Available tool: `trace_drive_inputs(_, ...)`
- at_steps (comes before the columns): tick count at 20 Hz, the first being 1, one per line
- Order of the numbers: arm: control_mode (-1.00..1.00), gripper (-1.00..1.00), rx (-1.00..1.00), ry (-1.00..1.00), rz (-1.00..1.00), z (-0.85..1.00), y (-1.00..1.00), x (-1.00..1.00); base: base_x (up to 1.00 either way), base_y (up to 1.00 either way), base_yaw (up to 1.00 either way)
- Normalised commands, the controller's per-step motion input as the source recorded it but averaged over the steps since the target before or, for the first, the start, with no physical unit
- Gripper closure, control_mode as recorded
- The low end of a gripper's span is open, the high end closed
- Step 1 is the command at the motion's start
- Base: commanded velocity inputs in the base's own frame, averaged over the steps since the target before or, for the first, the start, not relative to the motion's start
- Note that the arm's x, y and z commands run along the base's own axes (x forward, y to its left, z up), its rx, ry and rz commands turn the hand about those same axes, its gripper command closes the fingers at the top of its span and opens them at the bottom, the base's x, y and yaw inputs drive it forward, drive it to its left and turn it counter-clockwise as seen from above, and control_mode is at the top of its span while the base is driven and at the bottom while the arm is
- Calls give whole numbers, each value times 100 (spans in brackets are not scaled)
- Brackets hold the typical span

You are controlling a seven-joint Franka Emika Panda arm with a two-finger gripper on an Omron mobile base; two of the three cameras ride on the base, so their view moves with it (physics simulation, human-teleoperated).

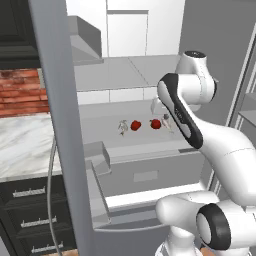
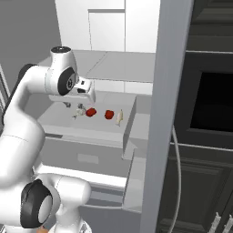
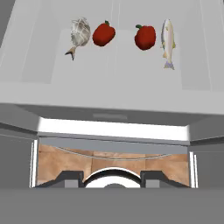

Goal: Place one bell pepper and one fish in each tupperware on the nearby counter, to pack two identical lunches.

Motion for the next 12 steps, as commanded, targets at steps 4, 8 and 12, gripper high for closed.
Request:
trace_drive_inputs(4, -100, -100, 0, 0, -2, -15, -4, -40, 0, 0, 0)
trace_drive_inputs(8, -100, -100, 0, -12, -2, -76, -3, -70, 0, 0, 0)
trace_drive_inputs(12, -100, -100, -1, -14, -4, -81, 0, -42, 0, 0, 0)
